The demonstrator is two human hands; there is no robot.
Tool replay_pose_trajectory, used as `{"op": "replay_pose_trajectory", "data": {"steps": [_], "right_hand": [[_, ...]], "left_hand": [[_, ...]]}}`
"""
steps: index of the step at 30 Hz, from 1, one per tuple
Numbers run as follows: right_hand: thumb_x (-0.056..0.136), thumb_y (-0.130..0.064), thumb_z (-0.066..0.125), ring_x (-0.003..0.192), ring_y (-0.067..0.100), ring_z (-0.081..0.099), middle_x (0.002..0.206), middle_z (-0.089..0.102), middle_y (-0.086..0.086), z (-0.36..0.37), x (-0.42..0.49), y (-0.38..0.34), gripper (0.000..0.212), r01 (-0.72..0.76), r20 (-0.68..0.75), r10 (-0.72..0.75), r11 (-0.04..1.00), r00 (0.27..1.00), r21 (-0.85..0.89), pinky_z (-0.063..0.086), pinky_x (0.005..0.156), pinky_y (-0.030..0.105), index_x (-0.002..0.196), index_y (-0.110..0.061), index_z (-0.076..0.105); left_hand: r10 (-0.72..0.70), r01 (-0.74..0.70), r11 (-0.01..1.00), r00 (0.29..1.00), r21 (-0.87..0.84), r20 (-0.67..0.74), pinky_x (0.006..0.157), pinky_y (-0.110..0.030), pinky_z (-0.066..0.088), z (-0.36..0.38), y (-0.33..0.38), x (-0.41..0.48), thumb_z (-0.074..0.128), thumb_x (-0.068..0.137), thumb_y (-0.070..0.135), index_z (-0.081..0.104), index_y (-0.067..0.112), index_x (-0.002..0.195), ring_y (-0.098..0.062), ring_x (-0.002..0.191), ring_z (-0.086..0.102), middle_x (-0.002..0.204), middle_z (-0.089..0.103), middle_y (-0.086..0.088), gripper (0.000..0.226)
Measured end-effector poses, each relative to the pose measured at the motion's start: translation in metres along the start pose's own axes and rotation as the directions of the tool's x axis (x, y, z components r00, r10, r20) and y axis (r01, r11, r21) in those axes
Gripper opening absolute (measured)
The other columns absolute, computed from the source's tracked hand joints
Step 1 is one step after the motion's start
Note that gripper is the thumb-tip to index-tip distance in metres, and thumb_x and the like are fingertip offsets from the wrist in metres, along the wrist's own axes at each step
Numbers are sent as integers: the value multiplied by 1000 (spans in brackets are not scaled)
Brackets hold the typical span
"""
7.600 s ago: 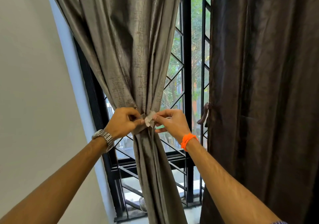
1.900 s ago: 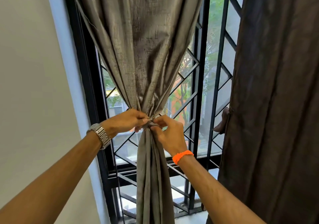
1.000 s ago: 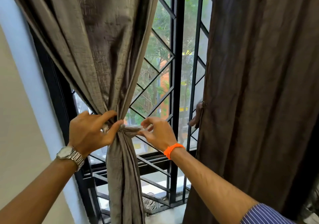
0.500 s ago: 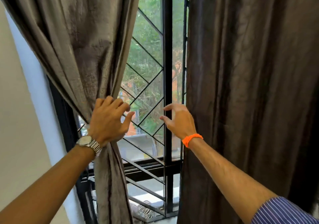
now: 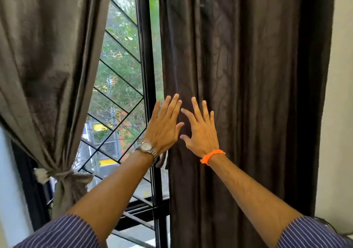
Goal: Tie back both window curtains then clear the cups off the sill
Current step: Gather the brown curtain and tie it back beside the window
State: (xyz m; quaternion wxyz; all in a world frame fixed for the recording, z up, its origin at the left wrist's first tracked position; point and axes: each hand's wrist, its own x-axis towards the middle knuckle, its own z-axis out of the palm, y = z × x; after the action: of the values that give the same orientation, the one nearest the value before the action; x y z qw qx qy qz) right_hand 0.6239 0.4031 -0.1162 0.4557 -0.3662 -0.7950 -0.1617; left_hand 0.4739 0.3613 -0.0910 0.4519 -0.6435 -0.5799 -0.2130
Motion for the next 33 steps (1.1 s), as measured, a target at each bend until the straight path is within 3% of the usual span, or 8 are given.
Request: {"op": "replay_pose_trajectory", "data": {"steps": [6,11,15,18,22,25,29,33], "right_hand": [[78,-14,77,137,23,44,165,2,-6,6,6,6,111,-309,77,320,782,944,541,50,93,28,153,-36,-3],[81,-13,74,122,25,59,149,47,3,14,8,9,102,-528,267,477,578,837,622,49,101,35,156,-21,5],[87,-12,66,116,35,61,122,64,19,3,-1,1,48,-575,391,426,676,816,461,51,94,35,131,-2,49],[89,-1,57,115,38,61,117,65,27,-3,-8,-9,14,-458,510,241,814,826,358,49,95,43,95,10,63],[72,-20,69,92,13,70,99,74,-4,12,-11,16,38,-374,454,116,758,883,534,57,78,36,109,-19,64],[72,-38,72,91,5,70,91,75,-12,6,-12,50,38,-363,191,310,742,931,563,56,84,37,108,-30,63],[51,-64,82,109,21,55,102,61,-9,-3,4,94,75,-535,-281,704,690,652,487,48,88,50,108,-27,51],[30,-71,86,146,32,19,157,20,3,12,17,126,139,-681,-39,824,493,565,542,28,108,65,144,-29,19]], "left_hand": [[-256,252,928,966,-275,23,122,-49,11,19,32,30,31,95,61,4,6,154,-25,151,3,164,-1,-11,86],[-429,458,695,883,-555,191,119,-49,22,18,51,40,42,79,79,-3,12,154,-27,150,11,164,3,-9,110],[-467,597,506,796,-622,385,101,-50,48,17,64,51,58,67,81,-7,26,152,-34,131,48,158,27,-11,121],[-522,636,437,755,-636,397,89,-41,51,21,68,59,64,87,37,-1,15,155,-35,110,60,138,52,-18,97],[-540,670,431,728,-604,422,65,-34,46,20,63,64,50,89,0,5,8,155,-21,75,55,87,56,-8,80],[-538,663,380,726,-645,429,66,-29,50,25,65,64,50,88,-4,8,8,155,-18,74,55,94,60,-9,80],[-524,643,311,731,-700,438,54,-22,43,31,74,68,48,88,-6,12,10,154,-3,60,44,92,60,-2,77],[-486,644,261,731,-719,479,63,-33,50,33,82,72,46,86,-5,6,14,155,-23,78,60,119,62,-9,81]]}}
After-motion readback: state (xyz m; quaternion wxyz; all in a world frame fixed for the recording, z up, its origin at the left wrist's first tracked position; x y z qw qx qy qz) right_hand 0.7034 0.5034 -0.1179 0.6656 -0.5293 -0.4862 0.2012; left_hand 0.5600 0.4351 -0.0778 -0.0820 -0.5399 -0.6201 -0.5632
